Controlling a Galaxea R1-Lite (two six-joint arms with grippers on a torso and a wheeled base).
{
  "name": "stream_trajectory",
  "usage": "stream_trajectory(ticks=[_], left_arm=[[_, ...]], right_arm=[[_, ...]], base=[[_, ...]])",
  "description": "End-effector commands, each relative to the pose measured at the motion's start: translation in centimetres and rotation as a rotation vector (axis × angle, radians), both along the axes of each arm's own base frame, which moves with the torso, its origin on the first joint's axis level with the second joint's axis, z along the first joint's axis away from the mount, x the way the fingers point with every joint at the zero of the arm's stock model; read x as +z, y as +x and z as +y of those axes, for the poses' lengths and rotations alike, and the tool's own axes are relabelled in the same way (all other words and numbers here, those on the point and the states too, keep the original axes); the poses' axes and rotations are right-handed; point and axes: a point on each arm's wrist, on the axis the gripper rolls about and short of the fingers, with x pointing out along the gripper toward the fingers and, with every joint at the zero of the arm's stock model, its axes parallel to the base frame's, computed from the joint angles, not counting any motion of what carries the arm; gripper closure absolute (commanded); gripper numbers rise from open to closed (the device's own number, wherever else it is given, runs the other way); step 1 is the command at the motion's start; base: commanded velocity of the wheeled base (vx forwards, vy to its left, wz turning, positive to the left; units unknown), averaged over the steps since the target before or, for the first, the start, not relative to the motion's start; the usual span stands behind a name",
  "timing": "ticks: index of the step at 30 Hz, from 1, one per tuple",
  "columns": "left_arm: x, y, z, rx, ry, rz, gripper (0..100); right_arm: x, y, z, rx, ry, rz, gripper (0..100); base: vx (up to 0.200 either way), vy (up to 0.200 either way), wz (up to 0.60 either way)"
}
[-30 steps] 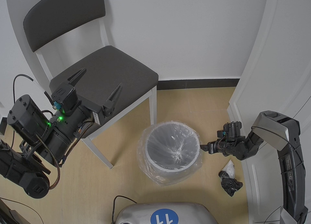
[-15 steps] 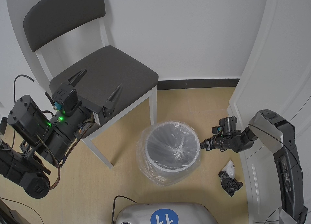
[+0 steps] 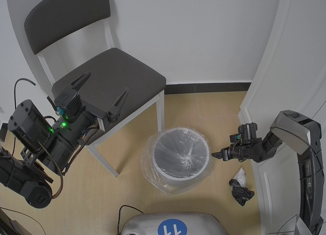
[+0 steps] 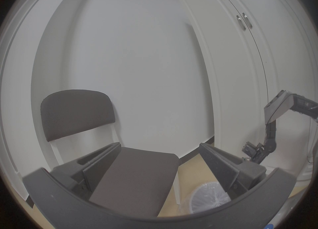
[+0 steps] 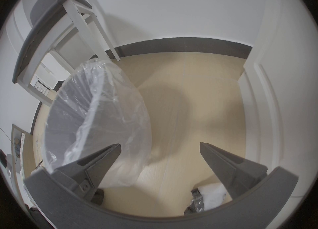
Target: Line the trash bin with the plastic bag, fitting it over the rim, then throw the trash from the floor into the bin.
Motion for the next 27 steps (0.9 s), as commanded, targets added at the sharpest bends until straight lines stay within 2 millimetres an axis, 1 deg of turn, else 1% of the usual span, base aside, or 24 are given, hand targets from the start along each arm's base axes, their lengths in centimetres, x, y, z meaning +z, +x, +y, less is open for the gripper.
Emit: stream_trajectory(ticks=[1,2,3,4,6,7,8,9,11,12,14,16,17,18,20,24,27], left_arm=[[0.1,-0.1,-0.1,-0.005,0.0,-0.003,0],[0.2,-0.3,-0.1,-0.009,-0.002,-0.007,0],[0.3,-0.3,-0.1,-0.009,-0.004,-0.01,0],[0.3,-0.3,-0.1,-0.009,-0.003,-0.011,0],[0.3,-0.3,-0.1,-0.009,-0.003,-0.011,0],[0.1,-0.5,-0.1,-0.01,0.001,-0.004,0],[0.1,-0.5,-0.1,-0.01,0.001,-0.004,0],[0.0,-0.5,-0.2,-0.016,0.004,0.0,0],[-0.1,-0.3,-0.4,-0.02,0.005,0.003,0],[-0.1,-0.3,-0.4,-0.02,0.005,0.003,0],[0.0,-0.2,-0.5,-0.018,0.002,-0.003,0],[0.3,-0.1,-0.5,-0.017,-0.006,-0.012,0],[0.4,-0.2,-0.5,-0.018,-0.007,-0.015,0],[0.4,-0.2,-0.5,-0.018,-0.005,-0.014,0],[0.1,-0.1,-0.5,-0.018,0.0,-0.007,0],[-0.1,0.0,-0.7,-0.018,0.014,-0.003,0],[0.1,-0.2,-0.6,-0.014,0.018,-0.012,0]], right_arm=[[5.1,-4.6,-1.7,-0.03,0.017,-0.094,0],[5.9,-6.2,-2.1,-0.036,0.025,-0.154,0],[6.0,-6.5,-2.1,-0.037,0.027,-0.164,0],[6.9,-8.1,-2.5,-0.044,0.032,-0.227,0],[6.9,-8.1,-2.5,-0.044,0.032,-0.227,0],[9.0,-10.4,-2.9,-0.116,-0.002,-0.299,0],[9.3,-10.8,-3.0,-0.13,-0.011,-0.305,0],[10.4,-11.8,-3.2,-0.174,-0.032,-0.324,0],[11.1,-13.0,-3.4,-0.197,-0.04,-0.334,0],[11.2,-13.1,-3.4,-0.198,-0.041,-0.336,0],[12.3,-14.1,-3.6,-0.208,-0.035,-0.361,0],[13.4,-14.6,-3.6,-0.21,-0.025,-0.403,0],[13.6,-14.7,-3.6,-0.211,-0.023,-0.409,0],[14.7,-15.0,-3.7,-0.212,-0.016,-0.447,0],[15.6,-15.3,-3.7,-0.212,-0.007,-0.476,0],[15.8,-15.5,-3.9,-0.225,0.007,-0.479,0],[14.8,-14.4,-4.4,-0.247,0.001,-0.448,0]], base=[[0.0,0.0,0.0],[0.0,0.0,0.0],[0.0,0.0,0.0],[0.0,0.0,0.0],[0.0,0.0,0.0],[0.0,0.0,0.0],[0.0,0.0,0.0],[0.0,0.0,0.0],[0.0,0.0,0.0],[0.0,0.0,0.0],[0.0,0.0,0.0],[0.0,0.0,0.0],[0.0,0.0,0.0],[0.0,0.0,0.0],[0.0,0.0,0.0],[0.0,0.0,0.0],[0.0,0.0,0.0]])
